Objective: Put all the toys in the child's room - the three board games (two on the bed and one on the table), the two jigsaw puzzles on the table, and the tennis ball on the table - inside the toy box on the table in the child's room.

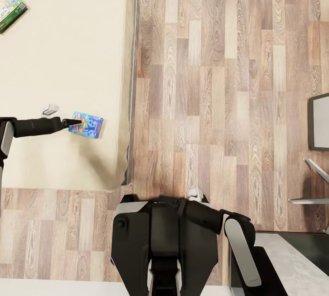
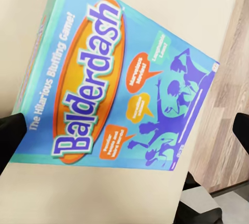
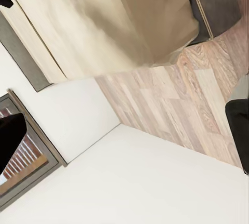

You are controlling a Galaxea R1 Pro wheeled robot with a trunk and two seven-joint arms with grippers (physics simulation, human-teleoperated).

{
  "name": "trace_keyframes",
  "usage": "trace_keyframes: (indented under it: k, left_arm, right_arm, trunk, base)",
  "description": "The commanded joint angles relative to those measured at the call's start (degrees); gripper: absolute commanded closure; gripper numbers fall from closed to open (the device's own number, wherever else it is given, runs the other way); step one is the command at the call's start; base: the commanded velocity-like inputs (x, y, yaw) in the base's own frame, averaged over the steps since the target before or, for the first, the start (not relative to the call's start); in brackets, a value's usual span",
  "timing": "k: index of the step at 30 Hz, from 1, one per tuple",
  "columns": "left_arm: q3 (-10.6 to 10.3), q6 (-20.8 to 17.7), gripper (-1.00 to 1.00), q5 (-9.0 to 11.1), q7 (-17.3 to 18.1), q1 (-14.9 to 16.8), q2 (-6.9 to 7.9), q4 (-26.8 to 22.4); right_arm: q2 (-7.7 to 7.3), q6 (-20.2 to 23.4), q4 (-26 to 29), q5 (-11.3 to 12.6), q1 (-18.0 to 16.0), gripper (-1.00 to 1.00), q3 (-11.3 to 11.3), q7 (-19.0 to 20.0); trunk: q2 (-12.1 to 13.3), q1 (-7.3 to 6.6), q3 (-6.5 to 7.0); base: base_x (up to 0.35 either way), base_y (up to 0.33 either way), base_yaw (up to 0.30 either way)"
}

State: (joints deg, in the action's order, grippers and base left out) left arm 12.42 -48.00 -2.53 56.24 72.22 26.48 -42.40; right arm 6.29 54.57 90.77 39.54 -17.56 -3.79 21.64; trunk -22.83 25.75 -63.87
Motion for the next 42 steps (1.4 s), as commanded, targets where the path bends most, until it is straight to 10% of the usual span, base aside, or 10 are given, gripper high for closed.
trace_keyframes:
  k: [1, 42]
  left_arm:
    - [0.16, -0.37, -1.00, -0.27, 0.30, 0.03, -0.04, -0.02]
    - [-0.20, 0.14, -1.00, -0.90, -7.38, 0.03, -0.57, -0.05]
  right_arm:
    - [0.05, -0.18, 0.02, -0.37, -0.02, -1.00, 0.05, 0.40]
    - [-0.40, -1.75, 0.02, -0.34, -0.02, -1.00, -0.96, 0.33]
  trunk:
    - [-0.09, 0.04, -0.05]
    - [-0.09, 0.04, -0.05]
  base:
    - [0.000, 0.000, 0.000]
    - [0.000, 0.000, 0.000]
